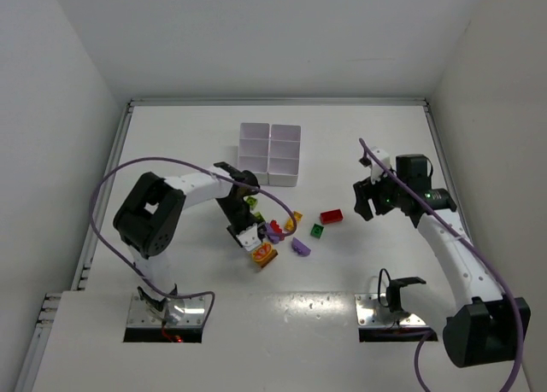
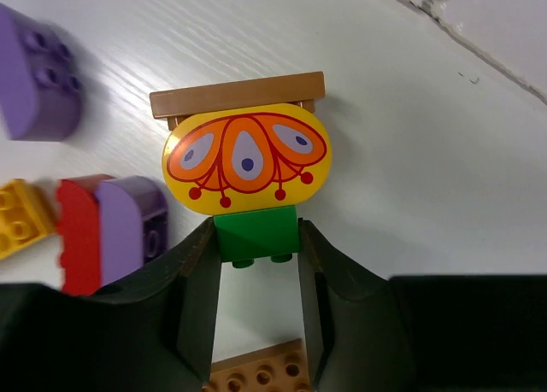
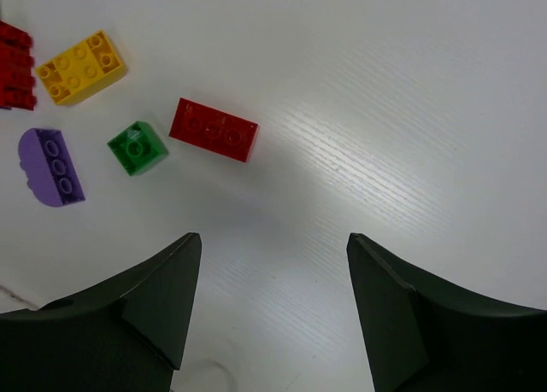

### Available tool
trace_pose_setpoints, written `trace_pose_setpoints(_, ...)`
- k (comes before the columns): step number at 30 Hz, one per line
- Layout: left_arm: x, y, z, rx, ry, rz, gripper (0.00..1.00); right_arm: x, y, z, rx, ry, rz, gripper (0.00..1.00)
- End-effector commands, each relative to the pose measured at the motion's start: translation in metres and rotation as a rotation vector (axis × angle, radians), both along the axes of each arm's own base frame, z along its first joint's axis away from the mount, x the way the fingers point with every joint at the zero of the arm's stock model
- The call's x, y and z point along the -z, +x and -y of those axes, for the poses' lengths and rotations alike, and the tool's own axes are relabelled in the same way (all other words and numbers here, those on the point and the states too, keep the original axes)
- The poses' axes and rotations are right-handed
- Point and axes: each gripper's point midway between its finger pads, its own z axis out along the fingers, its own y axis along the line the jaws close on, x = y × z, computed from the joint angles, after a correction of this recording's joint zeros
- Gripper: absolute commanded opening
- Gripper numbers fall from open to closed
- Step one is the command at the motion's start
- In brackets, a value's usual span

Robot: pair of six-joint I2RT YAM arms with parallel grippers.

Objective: Sort the legos into containers by color

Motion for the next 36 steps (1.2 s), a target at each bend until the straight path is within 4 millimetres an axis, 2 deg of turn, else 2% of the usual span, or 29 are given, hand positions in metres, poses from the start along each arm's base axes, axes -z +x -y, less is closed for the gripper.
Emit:
trace_pose_setpoints(1,-0.046,0.007,0.036,0.132,-0.323,0.161,0.04,-0.023,0.009,-0.016,-0.044,0.069,0.025,0.70)
trace_pose_setpoints(4,-0.059,0.018,0.030,-0.060,-0.329,0.132,0.00,-0.037,0.010,-0.037,-0.064,0.200,-0.017,0.70)
trace_pose_setpoints(5,-0.075,0.022,0.030,-0.110,-0.356,0.162,0.00,-0.045,0.009,-0.051,-0.103,0.276,-0.023,0.70)
trace_pose_setpoints(6,-0.075,0.030,0.029,-0.234,-0.342,0.141,0.00,-0.046,0.010,-0.059,-0.084,0.340,-0.071,0.70)
trace_pose_setpoints(8,-0.085,0.041,0.026,-0.368,-0.329,0.148,0.00,-0.061,0.013,-0.081,-0.137,0.479,-0.099,0.70)
trace_pose_setpoints(9,-0.098,0.047,0.027,-0.471,-0.330,0.139,0.00,-0.063,0.014,-0.088,-0.139,0.530,-0.129,0.70)
trace_pose_setpoints(10,-0.100,0.055,0.023,-0.536,-0.306,0.154,0.00,-0.065,0.013,-0.103,-0.145,0.627,-0.217,0.70)
trace_pose_setpoints(11,-0.101,0.058,0.021,-0.598,-0.290,0.146,0.00,-0.073,0.021,-0.108,-0.159,0.669,-0.210,0.70)
trace_pose_setpoints(13,-0.112,0.077,0.017,-0.794,-0.267,0.142,0.00,-0.082,0.025,-0.123,-0.171,0.762,-0.286,0.70)
trace_pose_setpoints(15,-0.116,0.080,0.016,-0.871,-0.263,0.110,0.00,-0.074,0.034,-0.138,-0.193,0.805,-0.365,0.71)
trace_pose_setpoints(16,-0.122,0.079,0.018,-0.912,-0.273,0.081,0.00,-0.080,0.036,-0.144,-0.212,0.833,-0.397,0.71)
trace_pose_setpoints(17,-0.127,0.080,0.019,-0.932,-0.285,0.070,0.00,-0.069,0.042,-0.152,-0.225,0.835,-0.440,0.71)
trace_pose_setpoints(18,-0.131,0.082,0.019,-0.957,-0.295,0.067,0.00,-0.068,0.045,-0.157,-0.232,0.843,-0.461,0.71)
trace_pose_setpoints(19,-0.133,0.082,0.021,-0.997,-0.300,0.053,0.00,-0.077,0.051,-0.163,-0.268,0.853,-0.457,0.71)
trace_pose_setpoints(21,-0.135,0.081,0.024,-1.034,-0.318,0.029,0.00,-0.076,0.060,-0.177,-0.300,0.861,-0.485,0.71)
trace_pose_setpoints(22,-0.142,0.082,0.025,-1.040,-0.343,0.034,0.00,-0.076,0.060,-0.182,-0.319,0.865,-0.498,0.71)
trace_pose_setpoints(23,-0.139,0.084,0.024,-1.057,-0.341,0.034,0.00,-0.077,0.060,-0.190,-0.341,0.861,-0.504,0.71)
trace_pose_setpoints(24,-0.144,0.086,0.024,-1.074,-0.364,0.041,0.00,-0.068,0.057,-0.195,-0.341,0.866,-0.547,0.71)
trace_pose_setpoints(26,-0.149,0.085,0.027,-1.063,-0.381,0.049,0.00,-0.066,0.054,-0.203,-0.368,0.877,-0.569,0.71)
trace_pose_setpoints(27,-0.150,0.088,0.027,-1.069,-0.387,0.061,0.00,-0.071,0.051,-0.209,-0.397,0.883,-0.570,0.71)
trace_pose_setpoints(31,-0.152,0.089,0.028,-1.074,-0.394,0.058,0.00,-0.067,0.041,-0.223,-0.437,0.877,-0.607,0.71)
trace_pose_setpoints(36,-0.152,0.089,0.030,-1.066,-0.408,0.057,0.00,-0.057,0.033,-0.224,-0.434,0.872,-0.635,0.71)
